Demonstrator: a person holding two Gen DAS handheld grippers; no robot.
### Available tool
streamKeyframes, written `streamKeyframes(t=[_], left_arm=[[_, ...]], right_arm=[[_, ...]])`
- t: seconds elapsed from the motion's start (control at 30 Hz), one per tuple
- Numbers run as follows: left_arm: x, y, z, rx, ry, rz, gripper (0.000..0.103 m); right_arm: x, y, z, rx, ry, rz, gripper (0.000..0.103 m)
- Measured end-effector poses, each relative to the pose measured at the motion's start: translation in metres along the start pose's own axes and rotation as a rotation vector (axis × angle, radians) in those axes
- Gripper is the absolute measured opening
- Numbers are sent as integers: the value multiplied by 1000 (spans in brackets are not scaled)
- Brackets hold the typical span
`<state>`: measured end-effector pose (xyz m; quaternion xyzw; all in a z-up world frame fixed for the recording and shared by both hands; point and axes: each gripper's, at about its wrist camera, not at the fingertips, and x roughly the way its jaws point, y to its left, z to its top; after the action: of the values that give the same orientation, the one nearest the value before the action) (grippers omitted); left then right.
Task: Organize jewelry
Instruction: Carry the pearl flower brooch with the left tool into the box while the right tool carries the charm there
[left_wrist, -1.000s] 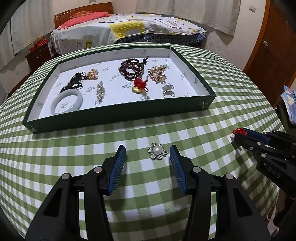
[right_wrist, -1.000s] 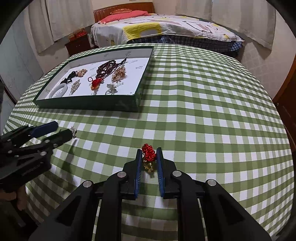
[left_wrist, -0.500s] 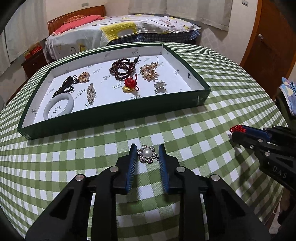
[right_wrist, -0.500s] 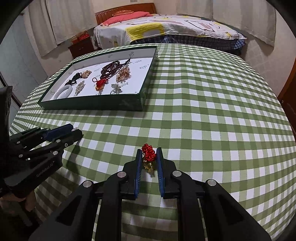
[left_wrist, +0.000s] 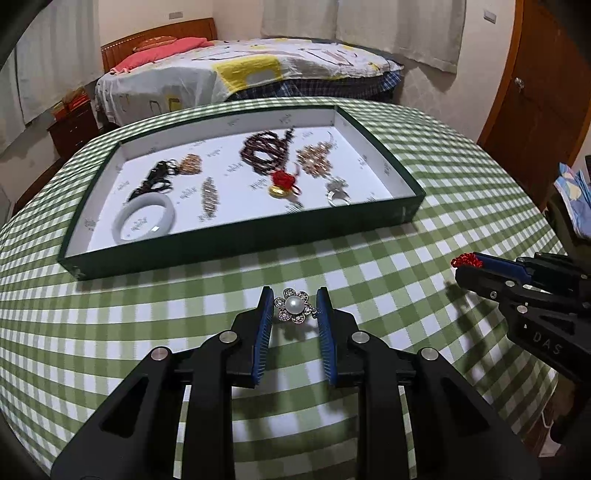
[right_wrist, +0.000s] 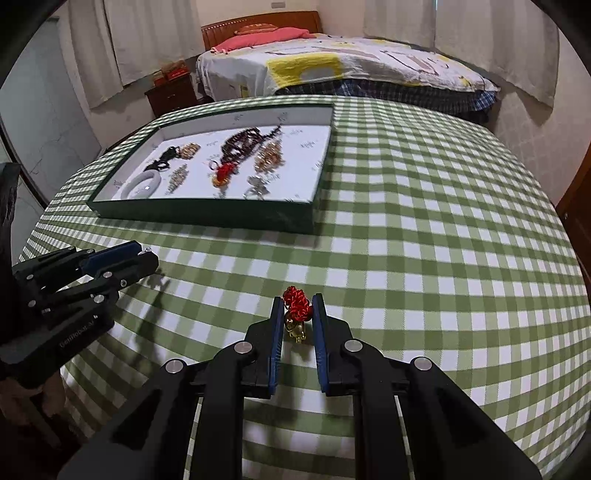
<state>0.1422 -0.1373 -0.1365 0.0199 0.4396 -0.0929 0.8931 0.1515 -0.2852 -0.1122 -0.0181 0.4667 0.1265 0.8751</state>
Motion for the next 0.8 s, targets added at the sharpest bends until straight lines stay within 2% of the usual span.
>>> streamKeyframes(t=[0.2, 0.47, 0.8], left_arm=[[-16, 24, 11, -40, -44, 6, 23], [-30, 61, 38, -81, -112, 26, 23], [-11, 103, 85, -96, -173, 63, 23]], right_arm=[[-8, 21, 15, -30, -39, 10, 16], [-9, 47, 54, -62, -127, 23, 16], [20, 53, 114, -58, -208, -4, 16]])
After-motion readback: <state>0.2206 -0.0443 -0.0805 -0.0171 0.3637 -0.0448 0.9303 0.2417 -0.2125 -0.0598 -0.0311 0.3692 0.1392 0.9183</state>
